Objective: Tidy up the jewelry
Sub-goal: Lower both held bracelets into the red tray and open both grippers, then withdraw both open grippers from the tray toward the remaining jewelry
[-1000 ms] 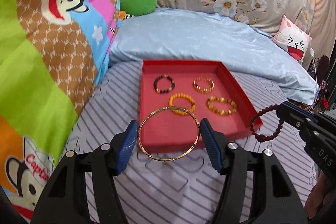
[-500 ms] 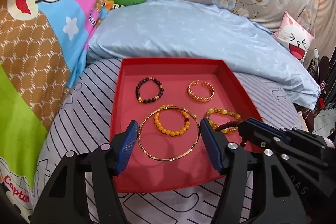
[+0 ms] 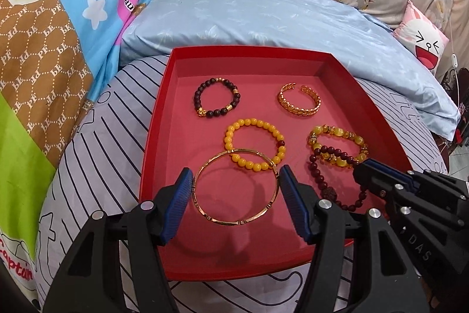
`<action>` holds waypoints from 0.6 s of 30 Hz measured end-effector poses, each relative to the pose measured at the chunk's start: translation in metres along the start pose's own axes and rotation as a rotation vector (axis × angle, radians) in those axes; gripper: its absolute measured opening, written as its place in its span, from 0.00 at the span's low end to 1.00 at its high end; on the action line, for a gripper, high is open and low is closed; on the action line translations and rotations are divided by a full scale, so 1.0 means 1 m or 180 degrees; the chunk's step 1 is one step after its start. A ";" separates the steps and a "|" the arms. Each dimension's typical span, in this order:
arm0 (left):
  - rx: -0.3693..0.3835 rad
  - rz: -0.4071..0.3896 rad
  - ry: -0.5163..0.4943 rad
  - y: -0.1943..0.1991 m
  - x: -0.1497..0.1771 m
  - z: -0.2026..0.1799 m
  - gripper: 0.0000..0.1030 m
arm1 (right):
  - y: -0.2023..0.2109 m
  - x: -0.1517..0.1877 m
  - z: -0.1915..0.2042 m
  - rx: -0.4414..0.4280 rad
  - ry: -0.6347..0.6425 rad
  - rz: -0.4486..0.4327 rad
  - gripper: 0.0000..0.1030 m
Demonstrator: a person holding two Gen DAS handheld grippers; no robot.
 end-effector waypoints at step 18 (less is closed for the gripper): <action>-0.0022 -0.0175 0.0046 0.019 -0.006 0.005 0.72 | 0.038 -0.012 -0.001 0.0124 -0.0005 -0.0383 0.40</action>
Point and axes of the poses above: each gripper's, at about its wrist camera, not at the fingertips, and y roughly against the way its jaws point, z to its left, x to its underside, the point moved 7 cm from there along -y, roughly the way its jaws point, and after that the axes turned 5 degrees about -z, right-handed, at the moved point
